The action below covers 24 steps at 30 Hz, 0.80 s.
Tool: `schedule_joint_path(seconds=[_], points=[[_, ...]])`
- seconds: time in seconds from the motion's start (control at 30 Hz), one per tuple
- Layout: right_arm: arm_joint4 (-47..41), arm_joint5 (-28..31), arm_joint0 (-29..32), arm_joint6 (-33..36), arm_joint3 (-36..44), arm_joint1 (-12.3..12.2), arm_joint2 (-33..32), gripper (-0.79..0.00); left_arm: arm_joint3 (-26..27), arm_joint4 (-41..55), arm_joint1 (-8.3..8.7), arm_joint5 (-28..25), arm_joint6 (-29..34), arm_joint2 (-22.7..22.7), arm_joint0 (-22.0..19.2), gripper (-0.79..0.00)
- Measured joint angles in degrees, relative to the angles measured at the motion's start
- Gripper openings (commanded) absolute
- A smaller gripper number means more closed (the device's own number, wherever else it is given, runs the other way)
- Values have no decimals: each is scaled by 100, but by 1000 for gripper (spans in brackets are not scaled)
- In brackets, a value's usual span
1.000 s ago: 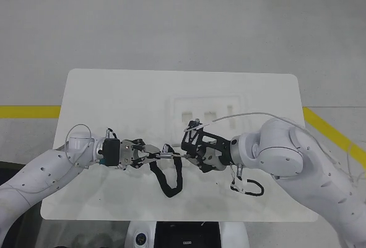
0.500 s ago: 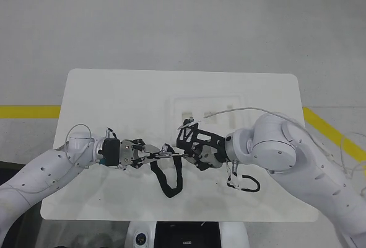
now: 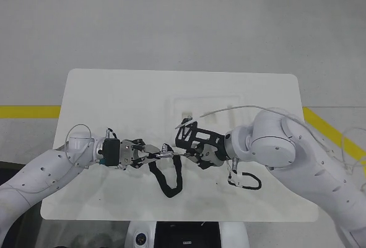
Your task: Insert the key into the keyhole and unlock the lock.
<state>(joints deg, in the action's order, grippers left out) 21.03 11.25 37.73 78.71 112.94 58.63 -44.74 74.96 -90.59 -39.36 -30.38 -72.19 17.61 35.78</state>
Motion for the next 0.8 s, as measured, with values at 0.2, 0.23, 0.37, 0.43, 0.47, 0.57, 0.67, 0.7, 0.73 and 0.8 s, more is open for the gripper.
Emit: schedule_joint_path(seconds=[0.2, 0.23, 0.37, 0.43, 0.47, 0.57, 0.67, 0.7, 0.73, 0.8], points=[[-27, -33, -63, 78, -39, 21, 67, -785, 148, 82, -7, 55, 275, 105, 128, -785], [-31, -35, -74, 84, -47, 25, 77, -785, 166, 81, -4, 43, 297, 133, 150, -785], [-54, -19, -123, 87, -86, 44, 119, -785, 208, 35, 5, -1, 327, 258, 240, -785], [-60, -4, -141, 95, -101, 49, 131, -785, 215, 16, 8, -14, 329, 309, 280, -785], [-67, -4, -149, 95, -110, 51, 131, -785, 217, 5, 10, -21, 329, 344, 308, -785], [-104, -3, -135, 84, -127, 42, 82, -785, 210, -19, 20, -27, 320, 434, 380, -785], [-185, 43, -72, 91, -142, 12, -18, -785, 195, -48, 33, -28, 286, 521, 459, -785], [-221, 68, -49, 98, -144, 1, -52, -785, 188, -62, 36, -38, 276, 545, 480, -785], [-264, 100, -24, 105, -145, -10, -88, -785, 177, -79, 40, -55, 267, 570, 497, -785], [-393, 205, 34, 128, -155, -35, -169, -785, 142, -138, 52, -86, 229, 635, 523, -785]])
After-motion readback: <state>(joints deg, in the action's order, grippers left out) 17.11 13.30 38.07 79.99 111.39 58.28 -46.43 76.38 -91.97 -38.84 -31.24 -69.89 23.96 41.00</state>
